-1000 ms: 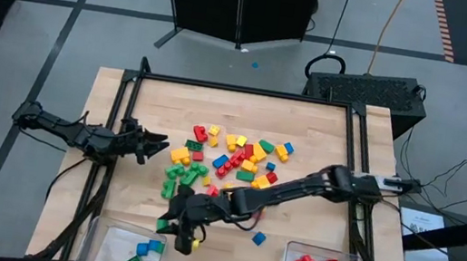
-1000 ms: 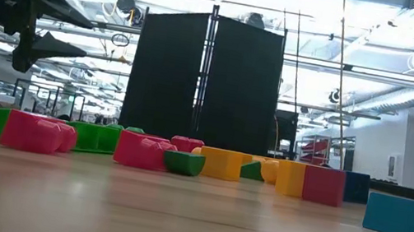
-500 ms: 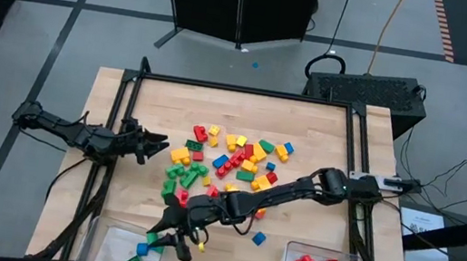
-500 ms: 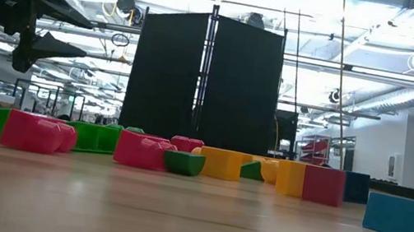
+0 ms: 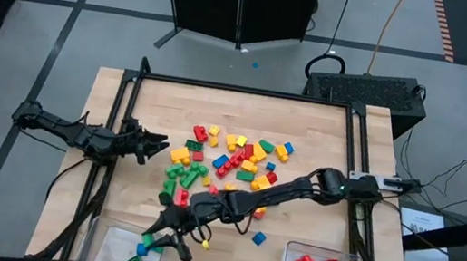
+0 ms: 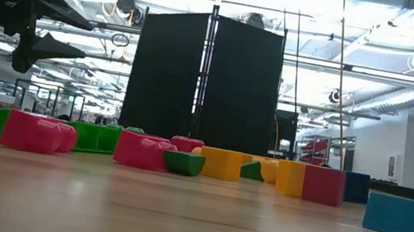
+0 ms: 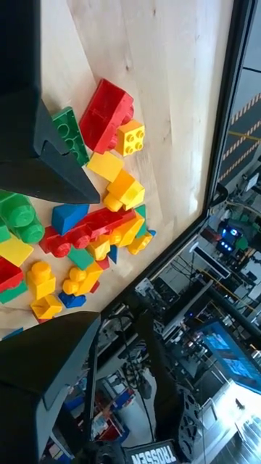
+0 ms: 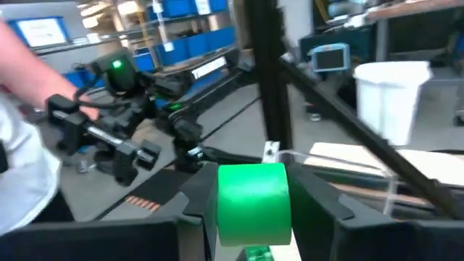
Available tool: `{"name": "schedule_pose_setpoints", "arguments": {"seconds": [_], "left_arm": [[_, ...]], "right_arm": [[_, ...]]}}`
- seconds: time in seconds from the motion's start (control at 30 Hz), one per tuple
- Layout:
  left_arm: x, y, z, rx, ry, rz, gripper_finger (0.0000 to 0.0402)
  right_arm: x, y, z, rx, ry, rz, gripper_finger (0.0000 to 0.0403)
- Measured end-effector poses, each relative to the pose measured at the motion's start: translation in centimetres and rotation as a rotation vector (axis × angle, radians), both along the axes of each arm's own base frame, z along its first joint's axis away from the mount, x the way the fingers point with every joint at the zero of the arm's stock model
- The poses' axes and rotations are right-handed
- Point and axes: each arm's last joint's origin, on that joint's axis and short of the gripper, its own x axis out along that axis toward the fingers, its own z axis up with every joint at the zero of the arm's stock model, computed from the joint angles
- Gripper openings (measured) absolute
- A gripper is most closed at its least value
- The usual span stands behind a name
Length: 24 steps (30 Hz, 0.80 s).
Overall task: Sort blocks by size
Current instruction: Put the green half cylindrical block into the left transparent bin
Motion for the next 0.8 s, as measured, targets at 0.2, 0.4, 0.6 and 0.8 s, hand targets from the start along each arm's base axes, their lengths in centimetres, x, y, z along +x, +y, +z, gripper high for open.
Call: {"name": "schedule_pose_setpoints", "arguments": {"seconds": [0.2,0.4,0.6,0.8], "left_arm": [[0.0,0.0,0.0,0.001,0.001,0.005,0.0255],[0.0,0.0,0.0,0.001,0.002,0.005,0.0255],[0.1,0.0,-0.1,0.005,0.013,0.005,0.0255],[0.1,0.0,-0.1,0.007,0.017,0.005,0.0255]], "right_arm": [[2.9,1.9,-2.3,0.042,0.04,0.1,0.011],[3.7,2.0,-3.0,0.073,0.09,0.121,0.011],[3.6,1.5,-5.3,0.009,0.279,0.123,0.011],[3.5,1.4,-6.0,-0.046,0.323,0.064,0.0142]]}}
